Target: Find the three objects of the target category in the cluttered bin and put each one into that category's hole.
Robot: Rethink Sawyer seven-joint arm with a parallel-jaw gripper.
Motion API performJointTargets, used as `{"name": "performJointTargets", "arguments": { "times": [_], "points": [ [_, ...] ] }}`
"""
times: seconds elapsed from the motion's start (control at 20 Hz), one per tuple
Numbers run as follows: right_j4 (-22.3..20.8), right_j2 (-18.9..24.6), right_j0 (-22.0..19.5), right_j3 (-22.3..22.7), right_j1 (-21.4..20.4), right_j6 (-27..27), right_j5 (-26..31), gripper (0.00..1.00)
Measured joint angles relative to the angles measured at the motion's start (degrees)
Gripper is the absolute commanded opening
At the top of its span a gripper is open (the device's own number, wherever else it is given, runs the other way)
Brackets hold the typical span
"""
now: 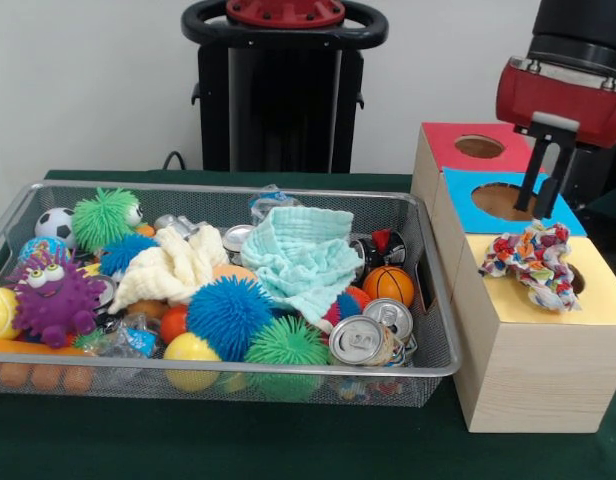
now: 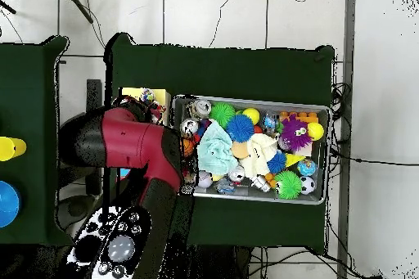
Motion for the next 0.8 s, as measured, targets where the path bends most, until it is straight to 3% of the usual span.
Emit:
{"name": "performJointTargets", "arguments": {
  "times": [0.8],
  "points": [
    [6.3,3.07,-2.06,3.6,0.23,1.55,-12.0,0.0]
  ]
}}
